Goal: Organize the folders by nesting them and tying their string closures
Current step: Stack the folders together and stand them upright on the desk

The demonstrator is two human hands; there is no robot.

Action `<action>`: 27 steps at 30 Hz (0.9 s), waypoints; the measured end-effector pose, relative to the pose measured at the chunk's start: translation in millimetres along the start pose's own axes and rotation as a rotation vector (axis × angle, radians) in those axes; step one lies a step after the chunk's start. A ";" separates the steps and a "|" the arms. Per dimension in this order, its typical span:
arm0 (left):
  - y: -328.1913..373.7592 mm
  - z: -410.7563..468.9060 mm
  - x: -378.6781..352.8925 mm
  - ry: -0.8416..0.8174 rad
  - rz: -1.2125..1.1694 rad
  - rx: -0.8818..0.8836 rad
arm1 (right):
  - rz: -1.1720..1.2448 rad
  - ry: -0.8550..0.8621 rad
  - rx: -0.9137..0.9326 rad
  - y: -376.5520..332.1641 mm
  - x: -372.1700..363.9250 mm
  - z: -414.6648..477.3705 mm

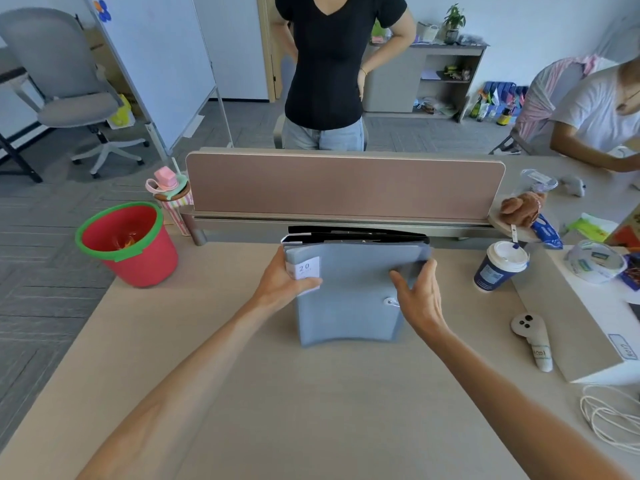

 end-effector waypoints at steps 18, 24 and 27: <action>-69.9 -19.5 -3.2 -0.129 0.226 0.035 | -0.147 -0.118 -0.139 42.1 -42.7 -34.9; -56.3 -13.8 -20.9 -0.030 0.297 0.101 | -0.211 -0.139 -0.160 55.1 -41.7 -21.3; -45.3 1.8 -47.0 -0.077 0.388 0.188 | -0.281 -0.206 -0.154 76.0 -22.3 -9.8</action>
Point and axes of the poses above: each hand's wrist, its own z-axis towards the middle knuckle, its own x-axis out of the back of the hand, y = z × x, the point moved 1 cm from there along z, towards the middle knuckle, and after that the axes turned 15 degrees about -z, right-handed, at the moved point
